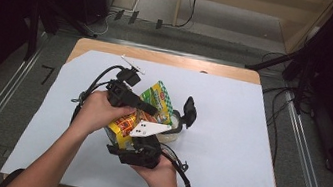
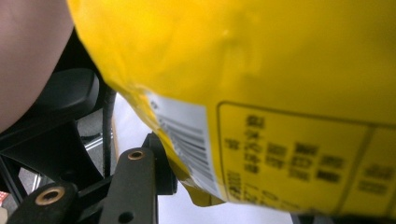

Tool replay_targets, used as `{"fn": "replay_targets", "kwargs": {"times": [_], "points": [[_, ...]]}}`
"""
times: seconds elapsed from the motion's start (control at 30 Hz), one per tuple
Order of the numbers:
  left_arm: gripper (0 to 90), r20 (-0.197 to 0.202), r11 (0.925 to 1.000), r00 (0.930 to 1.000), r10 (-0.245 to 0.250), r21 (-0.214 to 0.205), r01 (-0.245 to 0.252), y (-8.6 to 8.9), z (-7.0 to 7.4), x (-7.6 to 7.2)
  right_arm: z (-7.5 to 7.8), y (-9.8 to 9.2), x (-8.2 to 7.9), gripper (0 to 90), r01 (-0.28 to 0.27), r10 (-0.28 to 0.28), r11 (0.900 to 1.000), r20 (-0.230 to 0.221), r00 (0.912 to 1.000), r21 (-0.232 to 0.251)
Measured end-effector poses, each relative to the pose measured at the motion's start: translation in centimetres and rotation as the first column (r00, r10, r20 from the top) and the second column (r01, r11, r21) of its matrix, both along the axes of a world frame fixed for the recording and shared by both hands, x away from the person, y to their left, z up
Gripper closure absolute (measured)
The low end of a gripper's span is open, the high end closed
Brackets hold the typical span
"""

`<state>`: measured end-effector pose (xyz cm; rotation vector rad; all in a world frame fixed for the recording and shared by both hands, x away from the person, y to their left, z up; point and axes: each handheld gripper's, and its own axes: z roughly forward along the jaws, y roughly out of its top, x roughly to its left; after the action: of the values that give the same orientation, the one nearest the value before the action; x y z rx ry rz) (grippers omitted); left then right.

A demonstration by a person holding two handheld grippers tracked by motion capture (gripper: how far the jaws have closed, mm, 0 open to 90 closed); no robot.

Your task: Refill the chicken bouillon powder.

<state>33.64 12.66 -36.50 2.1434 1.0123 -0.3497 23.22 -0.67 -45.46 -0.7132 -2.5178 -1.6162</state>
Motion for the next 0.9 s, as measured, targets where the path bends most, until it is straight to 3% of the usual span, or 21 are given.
{"fn": "replay_targets", "kwargs": {"times": [0.17, 0.3, 0.57, 0.73, 0.9], "points": [[73.8, 0.015, 0.9997, 0.9999, -0.004, 0.022, 0.004, -0.21, 0.15, 0.05, -0.09, 0.04, -0.05, 55.6, 0.000, 0.000, 1.0000, 0.025, 0.9997, 0.000], [73.3, 0.028, 0.9997, 0.9996, 0.001, 0.026, -0.001, -0.39, 0.33, -0.09, -0.05, -0.14, 0.08, 59.7, 0.001, -0.002, 1.0000, 0.024, 0.9997, 0.009], [68.4, 0.005, 0.9997, 0.9999, 0.016, -0.016, -0.016, -0.29, 0.53, 0.09, 0.41, -0.18, 0.06, 60.3, 0.014, -0.013, 0.9979, -0.018, 0.9998, 0.064], [71.8, 0.019, 0.9999, 0.9997, 0.014, 0.007, -0.014, -0.35, 0.57, 0.00, 0.39, -0.10, 0.03, 59.8, 0.017, -0.015, 0.9987, -0.024, 0.9996, 0.049], [77.6, 0.048, 0.9997, 0.9988, 0.011, 0.022, -0.012, -0.30, 0.81, -0.16, 0.56, 0.12, -0.30, 58.3, 0.020, -0.020, 0.9998, 0.025, 0.9995, 0.008]]}}
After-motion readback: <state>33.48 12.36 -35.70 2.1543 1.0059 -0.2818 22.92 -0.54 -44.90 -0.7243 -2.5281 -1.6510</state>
